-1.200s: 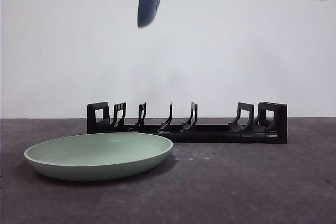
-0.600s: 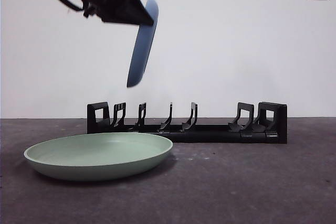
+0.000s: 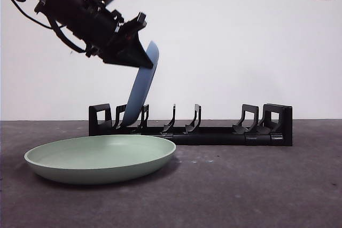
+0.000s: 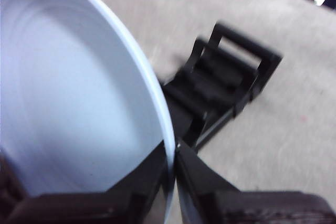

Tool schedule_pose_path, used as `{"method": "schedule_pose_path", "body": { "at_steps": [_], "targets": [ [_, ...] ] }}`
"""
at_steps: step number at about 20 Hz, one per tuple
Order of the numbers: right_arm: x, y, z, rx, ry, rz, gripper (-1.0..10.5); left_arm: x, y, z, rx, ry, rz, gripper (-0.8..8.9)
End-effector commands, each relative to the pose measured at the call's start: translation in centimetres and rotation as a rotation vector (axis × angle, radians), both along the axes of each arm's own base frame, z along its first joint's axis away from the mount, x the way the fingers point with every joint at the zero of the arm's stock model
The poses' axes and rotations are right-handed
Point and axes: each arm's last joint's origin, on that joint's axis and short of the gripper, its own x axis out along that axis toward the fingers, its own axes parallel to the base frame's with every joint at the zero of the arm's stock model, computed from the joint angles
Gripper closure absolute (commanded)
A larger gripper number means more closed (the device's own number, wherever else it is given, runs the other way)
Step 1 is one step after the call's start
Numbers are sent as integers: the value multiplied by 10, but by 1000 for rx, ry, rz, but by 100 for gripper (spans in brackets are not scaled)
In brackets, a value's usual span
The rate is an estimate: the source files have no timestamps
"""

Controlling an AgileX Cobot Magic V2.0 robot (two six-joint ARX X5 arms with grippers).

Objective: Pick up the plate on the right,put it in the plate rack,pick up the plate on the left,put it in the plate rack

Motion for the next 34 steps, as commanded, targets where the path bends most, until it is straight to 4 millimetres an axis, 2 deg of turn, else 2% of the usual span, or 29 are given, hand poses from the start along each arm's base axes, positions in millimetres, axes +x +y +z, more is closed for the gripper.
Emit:
{"method": "schedule_pose_path", "body": {
  "at_steps": [1,11,14,16,19,22,25,27,30,32,34],
  "targets": [
    [2,1,-2,-6,-8,8,568,2,2,-4,24,-2,-6,821],
    [3,1,-2,-1,-21,8,568,-1,4,-11,90,37,-35,800],
    [3,1,-2,-2,-19,7,568,-2,4,-10,88,37,-37,626],
    [3,1,-2,-2,-18,7,568,-3,4,-9,83,41,-41,588],
    [3,1,-2,-2,-17,7,568,-8,6,2,65,26,-61,588],
    [3,1,-2,-2,-18,7,568,-21,11,25,50,-16,-62,588],
    [3,1,-2,0,-23,7,568,-45,21,58,37,-67,-64,588],
    [4,2,-2,3,-22,7,568,-70,31,85,42,-130,-75,587],
    [5,6,-8,30,-7,34,568,-124,51,124,117,-286,-128,569],
    [6,16,-18,39,4,46,568,-163,65,140,176,-358,-155,468],
    [8,28,-35,44,23,63,568,-196,76,147,237,-391,-171,457]
  ]
}}
